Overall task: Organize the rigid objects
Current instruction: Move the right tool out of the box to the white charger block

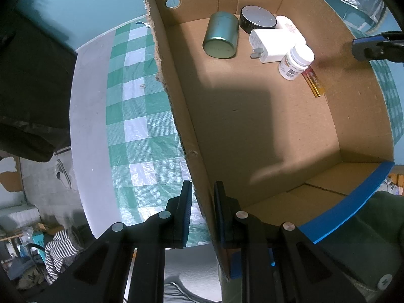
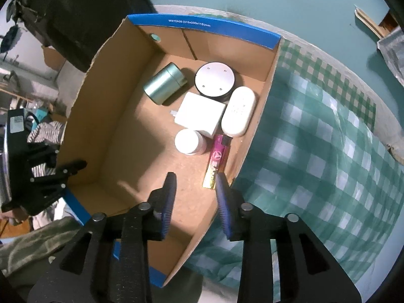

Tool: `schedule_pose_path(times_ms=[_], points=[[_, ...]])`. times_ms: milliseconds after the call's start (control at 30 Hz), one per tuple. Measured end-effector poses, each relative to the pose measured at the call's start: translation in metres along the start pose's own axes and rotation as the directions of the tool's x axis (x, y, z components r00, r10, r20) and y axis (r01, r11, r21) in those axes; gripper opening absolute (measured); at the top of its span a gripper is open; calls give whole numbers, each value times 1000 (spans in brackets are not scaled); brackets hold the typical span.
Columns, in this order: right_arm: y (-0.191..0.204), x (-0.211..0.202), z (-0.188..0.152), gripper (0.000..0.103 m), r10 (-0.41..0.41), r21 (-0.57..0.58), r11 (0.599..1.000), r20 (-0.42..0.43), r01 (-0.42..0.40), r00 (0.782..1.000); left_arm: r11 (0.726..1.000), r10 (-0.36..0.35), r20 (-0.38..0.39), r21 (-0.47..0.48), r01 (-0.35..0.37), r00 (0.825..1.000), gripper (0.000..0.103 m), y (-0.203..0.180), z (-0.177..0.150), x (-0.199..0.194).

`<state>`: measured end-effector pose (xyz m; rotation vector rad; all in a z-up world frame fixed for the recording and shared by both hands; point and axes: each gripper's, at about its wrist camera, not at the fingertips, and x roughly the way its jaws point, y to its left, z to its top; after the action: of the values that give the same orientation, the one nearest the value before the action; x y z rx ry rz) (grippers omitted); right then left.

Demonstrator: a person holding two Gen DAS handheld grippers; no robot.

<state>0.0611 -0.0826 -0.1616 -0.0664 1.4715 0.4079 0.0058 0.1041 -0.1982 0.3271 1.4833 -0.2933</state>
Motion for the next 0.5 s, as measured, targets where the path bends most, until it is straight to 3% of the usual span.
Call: schedule_pose_path(times_ms=[133,200,233,500], points=[[3,-9,-2,39,-1,0,1000,15,1,1000,1000,1,-1,0,-1,1000,18,1,0,0],[3,-14,-3,51,-12,6,1000,29,12,1000,1000,1,-2,-2,-1,1000,18,2,0,0],[3,-17,-4,53,-18,8,1000,32,18,999,1000,1,-3,-3,-1,1000,18,2,0,0],[-8,-32,-11,56,-43,48,998,41,41,998,1000,3,5,-11,-3,1000,18,5,1,-4]])
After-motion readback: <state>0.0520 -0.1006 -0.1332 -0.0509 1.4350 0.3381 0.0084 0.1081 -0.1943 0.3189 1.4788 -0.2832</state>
